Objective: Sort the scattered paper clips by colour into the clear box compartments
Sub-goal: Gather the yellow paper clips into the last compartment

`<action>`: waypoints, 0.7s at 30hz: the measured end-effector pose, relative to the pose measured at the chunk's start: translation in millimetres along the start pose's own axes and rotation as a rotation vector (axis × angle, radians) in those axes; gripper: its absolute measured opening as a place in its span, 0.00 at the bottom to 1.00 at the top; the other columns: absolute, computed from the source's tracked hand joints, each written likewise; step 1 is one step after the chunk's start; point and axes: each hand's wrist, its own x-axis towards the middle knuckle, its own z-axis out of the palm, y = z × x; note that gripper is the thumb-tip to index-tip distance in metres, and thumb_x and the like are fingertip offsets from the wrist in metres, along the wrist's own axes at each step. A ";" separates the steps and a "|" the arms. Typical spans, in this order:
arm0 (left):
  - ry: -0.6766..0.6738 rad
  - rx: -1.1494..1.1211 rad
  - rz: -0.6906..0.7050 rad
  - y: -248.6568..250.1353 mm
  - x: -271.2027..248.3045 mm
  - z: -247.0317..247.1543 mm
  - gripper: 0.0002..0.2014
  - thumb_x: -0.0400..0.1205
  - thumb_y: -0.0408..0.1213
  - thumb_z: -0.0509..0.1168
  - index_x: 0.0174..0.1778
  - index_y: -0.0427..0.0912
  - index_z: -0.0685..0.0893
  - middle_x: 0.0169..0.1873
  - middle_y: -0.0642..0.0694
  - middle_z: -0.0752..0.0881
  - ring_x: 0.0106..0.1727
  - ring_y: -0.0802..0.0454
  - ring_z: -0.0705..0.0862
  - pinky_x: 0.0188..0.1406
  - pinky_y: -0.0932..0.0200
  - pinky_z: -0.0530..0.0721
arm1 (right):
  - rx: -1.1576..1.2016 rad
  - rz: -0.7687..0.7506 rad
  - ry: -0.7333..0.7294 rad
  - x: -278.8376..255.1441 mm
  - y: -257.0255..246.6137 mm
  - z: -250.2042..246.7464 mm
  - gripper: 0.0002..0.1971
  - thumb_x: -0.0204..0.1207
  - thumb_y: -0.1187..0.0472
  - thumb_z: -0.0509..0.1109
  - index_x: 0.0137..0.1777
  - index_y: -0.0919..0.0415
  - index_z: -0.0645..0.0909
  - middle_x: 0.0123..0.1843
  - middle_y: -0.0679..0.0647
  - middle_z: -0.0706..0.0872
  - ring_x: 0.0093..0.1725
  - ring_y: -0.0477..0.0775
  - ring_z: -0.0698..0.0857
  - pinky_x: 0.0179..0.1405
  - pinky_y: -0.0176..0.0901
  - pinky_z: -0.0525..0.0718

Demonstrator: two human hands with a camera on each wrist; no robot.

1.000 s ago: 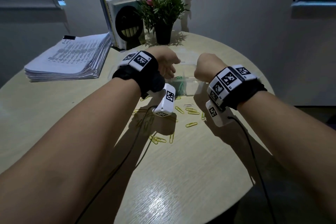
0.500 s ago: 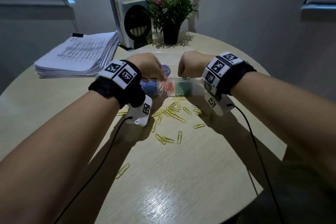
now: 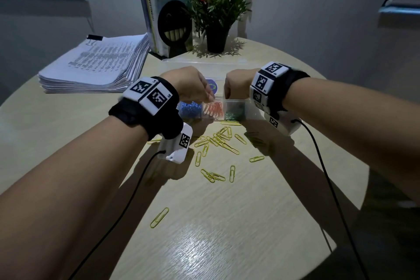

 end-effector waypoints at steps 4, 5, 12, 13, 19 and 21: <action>-0.006 -0.007 0.001 1.0 -1.3 0.4 0.00 0.76 0.37 0.74 0.41 0.46 0.89 0.37 0.49 0.87 0.46 0.53 0.84 0.62 0.50 0.83 | -0.012 -0.051 -0.089 4.7 -2.7 -5.1 0.14 0.80 0.59 0.68 0.62 0.64 0.86 0.60 0.59 0.87 0.44 0.52 0.75 0.23 0.26 0.68; -0.006 -0.009 0.002 0.9 -1.3 0.2 0.00 0.76 0.36 0.74 0.40 0.46 0.89 0.36 0.50 0.87 0.45 0.53 0.84 0.62 0.50 0.83 | -0.016 -0.066 -0.099 4.0 -2.8 -6.3 0.14 0.80 0.59 0.68 0.62 0.63 0.86 0.59 0.58 0.88 0.44 0.51 0.75 0.21 0.24 0.68; 0.006 -0.005 -0.009 1.4 -0.9 0.5 0.01 0.75 0.38 0.74 0.41 0.47 0.90 0.39 0.49 0.88 0.48 0.52 0.85 0.60 0.51 0.84 | -0.038 -0.062 -0.038 -6.9 -1.1 -13.5 0.14 0.80 0.61 0.63 0.59 0.64 0.86 0.50 0.58 0.88 0.40 0.53 0.77 0.32 0.39 0.73; 0.008 -0.009 -0.013 1.6 -0.5 0.6 0.01 0.75 0.38 0.74 0.41 0.47 0.90 0.39 0.49 0.88 0.47 0.53 0.85 0.60 0.51 0.84 | -0.019 -0.036 -0.034 -7.3 -0.4 -15.2 0.13 0.80 0.60 0.64 0.57 0.63 0.87 0.47 0.57 0.89 0.37 0.52 0.79 0.34 0.41 0.76; 0.005 -0.025 -0.029 2.5 -1.2 1.0 0.03 0.75 0.37 0.74 0.44 0.44 0.90 0.43 0.47 0.89 0.48 0.53 0.85 0.61 0.50 0.84 | 0.367 0.076 -0.039 -4.9 13.2 -18.9 0.08 0.77 0.64 0.67 0.47 0.65 0.88 0.41 0.59 0.92 0.44 0.57 0.92 0.51 0.52 0.90; 0.007 -0.021 -0.028 3.6 -2.3 0.8 0.03 0.75 0.37 0.74 0.43 0.44 0.90 0.43 0.46 0.89 0.49 0.51 0.85 0.61 0.50 0.84 | 0.458 0.066 -0.014 -7.7 15.8 -19.7 0.06 0.76 0.66 0.69 0.43 0.65 0.87 0.41 0.59 0.92 0.43 0.55 0.92 0.49 0.50 0.90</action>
